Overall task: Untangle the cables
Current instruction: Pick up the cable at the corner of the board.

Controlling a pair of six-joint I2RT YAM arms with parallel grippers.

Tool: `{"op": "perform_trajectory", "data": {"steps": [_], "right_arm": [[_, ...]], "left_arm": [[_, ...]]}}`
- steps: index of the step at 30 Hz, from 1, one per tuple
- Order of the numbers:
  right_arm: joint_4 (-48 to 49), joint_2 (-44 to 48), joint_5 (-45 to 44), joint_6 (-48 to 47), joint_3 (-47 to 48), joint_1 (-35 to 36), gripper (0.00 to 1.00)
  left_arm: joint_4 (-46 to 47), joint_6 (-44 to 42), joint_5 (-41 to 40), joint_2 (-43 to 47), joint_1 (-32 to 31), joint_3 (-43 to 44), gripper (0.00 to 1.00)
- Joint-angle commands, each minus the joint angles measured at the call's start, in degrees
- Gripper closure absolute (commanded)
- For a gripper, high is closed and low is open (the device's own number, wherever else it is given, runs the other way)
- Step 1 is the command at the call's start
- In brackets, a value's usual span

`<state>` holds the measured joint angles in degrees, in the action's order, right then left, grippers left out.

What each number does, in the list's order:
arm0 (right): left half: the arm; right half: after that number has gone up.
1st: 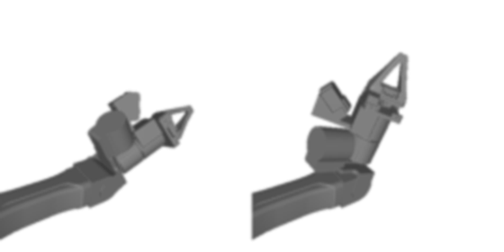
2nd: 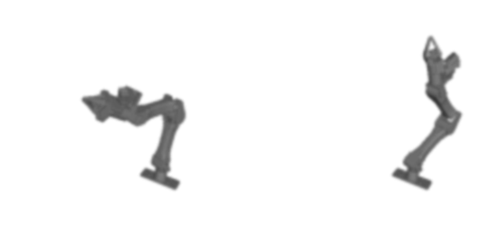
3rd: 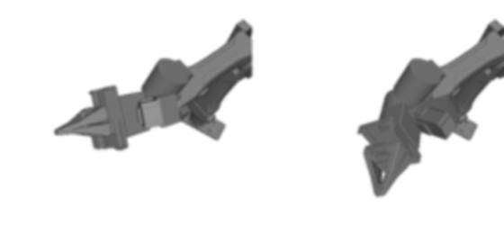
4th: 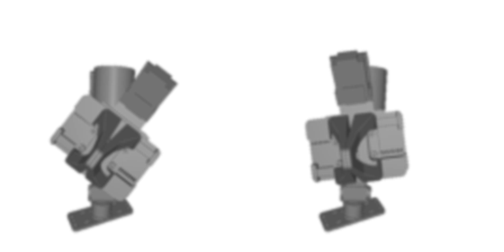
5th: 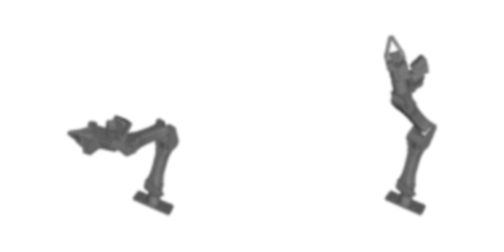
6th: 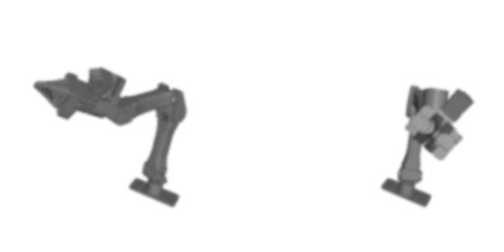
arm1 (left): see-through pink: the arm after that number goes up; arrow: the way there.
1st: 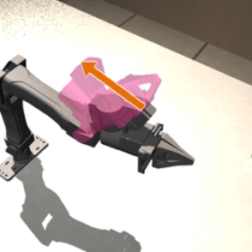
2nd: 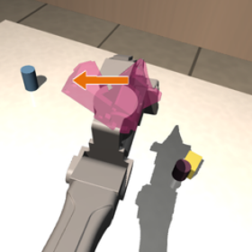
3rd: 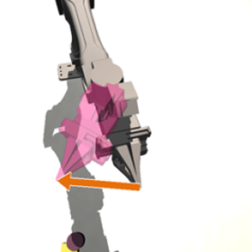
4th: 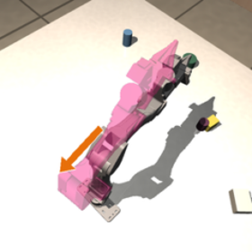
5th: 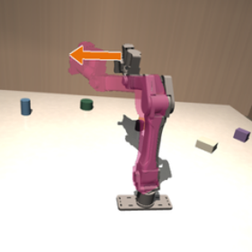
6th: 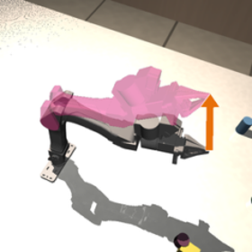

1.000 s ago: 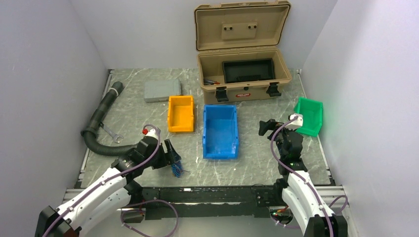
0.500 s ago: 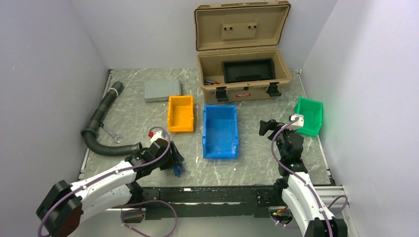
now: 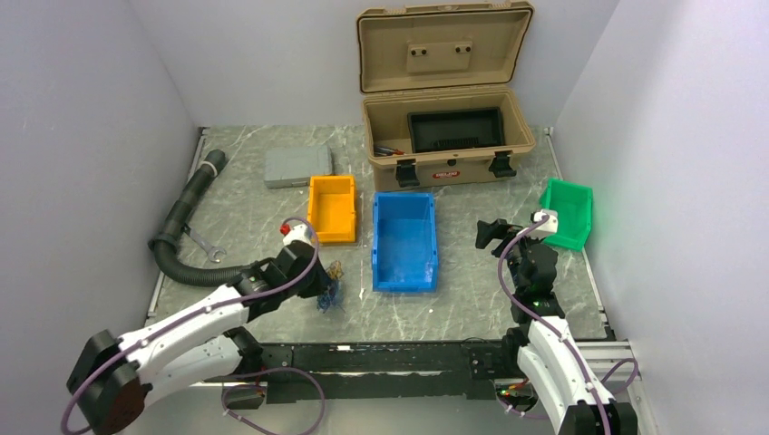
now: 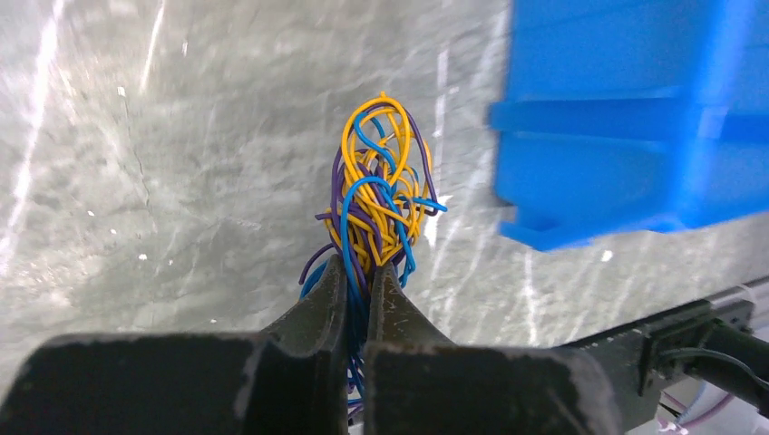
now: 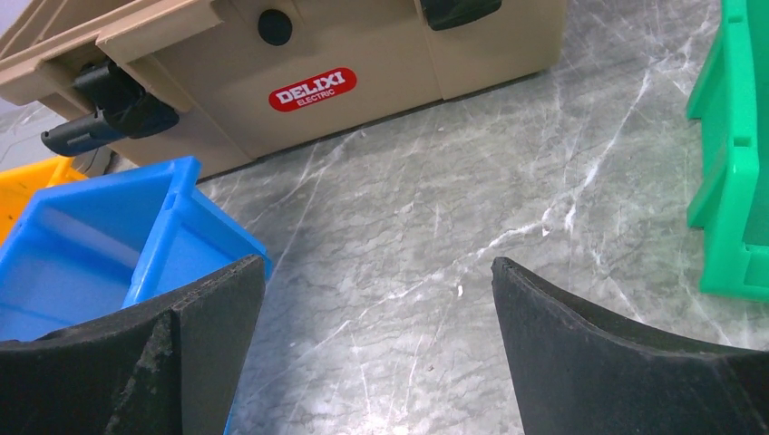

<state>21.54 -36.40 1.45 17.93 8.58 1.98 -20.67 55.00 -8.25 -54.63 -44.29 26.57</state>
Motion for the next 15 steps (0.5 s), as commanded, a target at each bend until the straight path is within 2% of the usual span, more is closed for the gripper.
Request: {"op": "perform_trajectory", "data": {"steps": [1,8,15], "right_arm": [[2.72,-0.04,-0.55,-0.70,-0.02,-0.03,0.03],[2.81,-1.78,3.74,-1.58,1.15,0.79,0.05],[-9.91,-7.89,6.66,-1.50,12.13,7.45,0.07]], "left_arm": [[-6.37,-8.52,-3.90,8.51,-0.53,6.02,1.00],[-6.26,-16.67,-0.78,15.47,-0.54,8.91,1.00],[-8.02,-20.47,-1.64,15.04,-0.45,12.48,1.00]]}}
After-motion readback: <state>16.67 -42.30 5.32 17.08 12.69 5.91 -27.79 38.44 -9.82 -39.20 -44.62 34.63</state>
